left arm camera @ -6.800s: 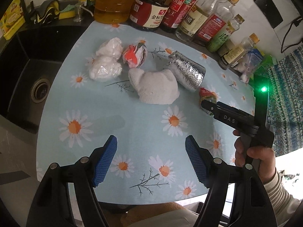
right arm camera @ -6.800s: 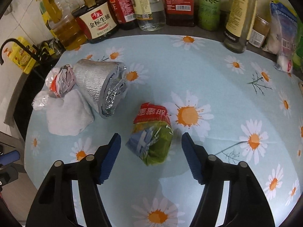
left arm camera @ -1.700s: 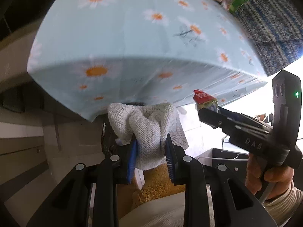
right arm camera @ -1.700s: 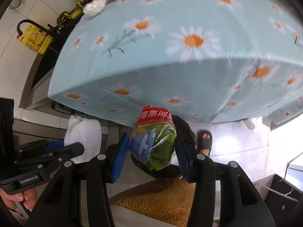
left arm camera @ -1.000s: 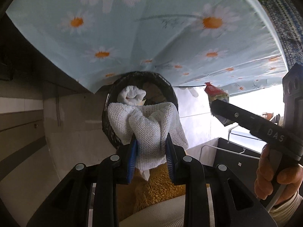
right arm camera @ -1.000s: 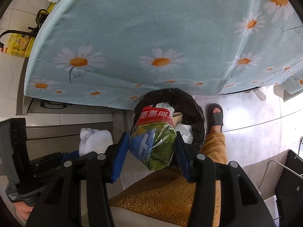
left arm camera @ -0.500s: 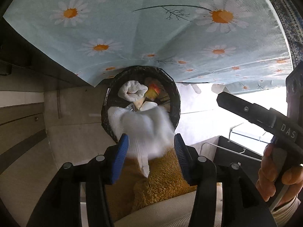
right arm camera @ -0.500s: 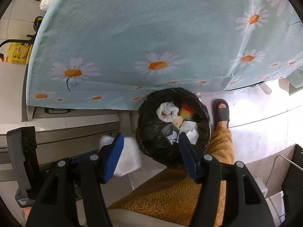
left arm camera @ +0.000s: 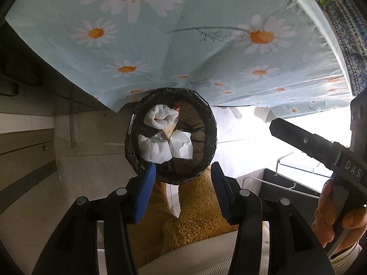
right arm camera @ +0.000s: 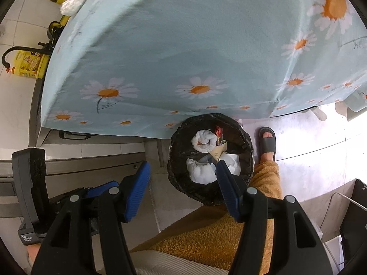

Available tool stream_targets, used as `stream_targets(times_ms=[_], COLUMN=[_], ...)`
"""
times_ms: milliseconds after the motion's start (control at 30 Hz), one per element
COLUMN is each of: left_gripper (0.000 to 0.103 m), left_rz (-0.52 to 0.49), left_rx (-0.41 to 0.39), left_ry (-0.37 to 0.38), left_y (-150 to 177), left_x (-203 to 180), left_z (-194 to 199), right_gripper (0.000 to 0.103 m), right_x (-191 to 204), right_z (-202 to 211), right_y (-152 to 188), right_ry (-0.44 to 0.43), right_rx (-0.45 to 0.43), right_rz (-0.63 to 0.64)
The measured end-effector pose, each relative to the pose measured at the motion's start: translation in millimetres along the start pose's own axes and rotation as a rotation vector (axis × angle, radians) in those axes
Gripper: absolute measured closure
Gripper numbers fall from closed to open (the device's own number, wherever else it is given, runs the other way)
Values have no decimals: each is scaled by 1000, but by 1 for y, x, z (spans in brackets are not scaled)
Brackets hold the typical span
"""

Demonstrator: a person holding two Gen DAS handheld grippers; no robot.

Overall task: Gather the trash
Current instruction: 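Raise both tools back up over the table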

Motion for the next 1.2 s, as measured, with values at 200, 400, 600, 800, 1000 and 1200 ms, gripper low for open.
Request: stream_targets(times_ms=[200, 400, 600, 800, 1000, 1200], left_gripper=[55, 55, 55, 55, 55, 55], left_rz=[-6, -60, -89, -126, -175, -217], left_rx=[-41, -96, -156, -213, -265, -313], left_ry=[27, 53, 92, 121, 137, 152], left_y=[-3, -3, -2, 1, -2, -12], left_x=[1, -5, -11, -19, -25, -34], left_z=[21, 51, 85, 114, 146, 175], right_gripper=[43, 43, 43, 43, 43, 43], right_x=[18, 38, 55, 71, 85, 97], right_z=[19, 45, 68, 86, 107, 129], right_y=[-4, -11, -13, -12, -18, -32], right_ry=[25, 30, 34, 50, 72, 79], right_rx=[-50, -112, -172, -224, -281, -322], right_rz=[46, 85, 111, 135, 143, 165])
Point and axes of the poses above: each gripper's, at about its wrist camera, not at the fingertips, and z roughly against the way its jaws point, x to its left, y to its underside, the point moved 6 cm from there along -z, roughly the way its jaws point, and after that the axes turned 9 degrees about z, right-handed, at the moved point
